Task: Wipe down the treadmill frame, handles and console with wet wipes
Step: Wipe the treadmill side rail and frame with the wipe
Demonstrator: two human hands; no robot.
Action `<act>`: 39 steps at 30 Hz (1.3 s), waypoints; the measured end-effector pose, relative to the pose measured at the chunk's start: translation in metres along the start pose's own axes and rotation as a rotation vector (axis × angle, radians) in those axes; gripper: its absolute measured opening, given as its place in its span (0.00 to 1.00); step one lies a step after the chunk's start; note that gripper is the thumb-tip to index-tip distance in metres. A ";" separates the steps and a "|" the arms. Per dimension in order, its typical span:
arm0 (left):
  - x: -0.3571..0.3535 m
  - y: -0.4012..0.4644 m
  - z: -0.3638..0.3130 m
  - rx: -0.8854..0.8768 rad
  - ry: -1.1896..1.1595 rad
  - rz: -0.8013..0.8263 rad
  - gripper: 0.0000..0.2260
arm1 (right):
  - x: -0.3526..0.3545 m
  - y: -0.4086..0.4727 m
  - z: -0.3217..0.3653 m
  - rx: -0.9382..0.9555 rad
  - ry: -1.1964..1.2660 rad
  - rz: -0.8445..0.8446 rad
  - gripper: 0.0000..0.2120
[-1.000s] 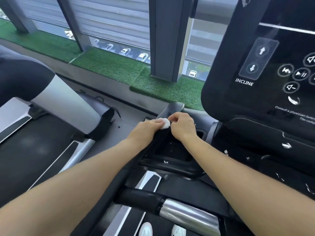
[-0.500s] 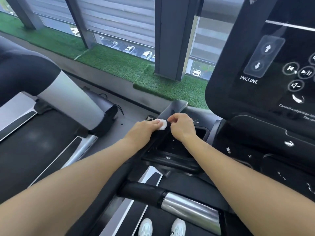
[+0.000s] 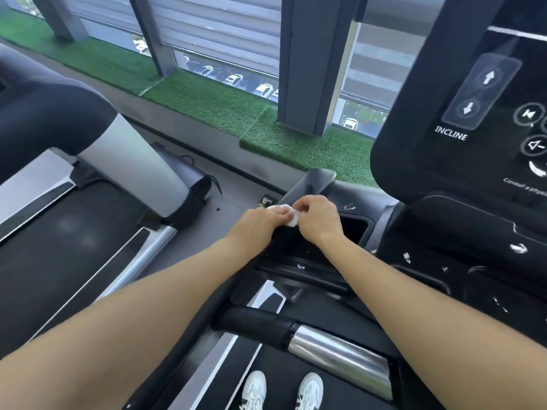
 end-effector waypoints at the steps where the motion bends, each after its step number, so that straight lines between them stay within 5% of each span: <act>1: 0.001 0.001 0.000 0.009 0.000 -0.007 0.23 | 0.000 0.000 0.000 0.004 -0.007 -0.001 0.12; 7: 0.009 -0.057 0.008 0.060 0.061 0.069 0.31 | -0.010 -0.004 0.006 0.024 -0.034 0.026 0.18; 17: 0.012 -0.014 0.001 0.074 0.042 0.026 0.22 | -0.009 -0.008 0.010 0.027 -0.048 0.012 0.13; 39: 0.018 -0.114 0.016 0.150 0.081 0.066 0.31 | -0.033 -0.036 0.035 0.105 -0.103 0.088 0.17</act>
Point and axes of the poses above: each hand's wrist, its own y-axis towards the middle knuckle, its own x-axis out of the back of the hand, z = x × y, the point moved 10 cm from there along y, towards the middle knuckle, and after that the axes turned 3 degrees about -z, right-handed, at the moved point
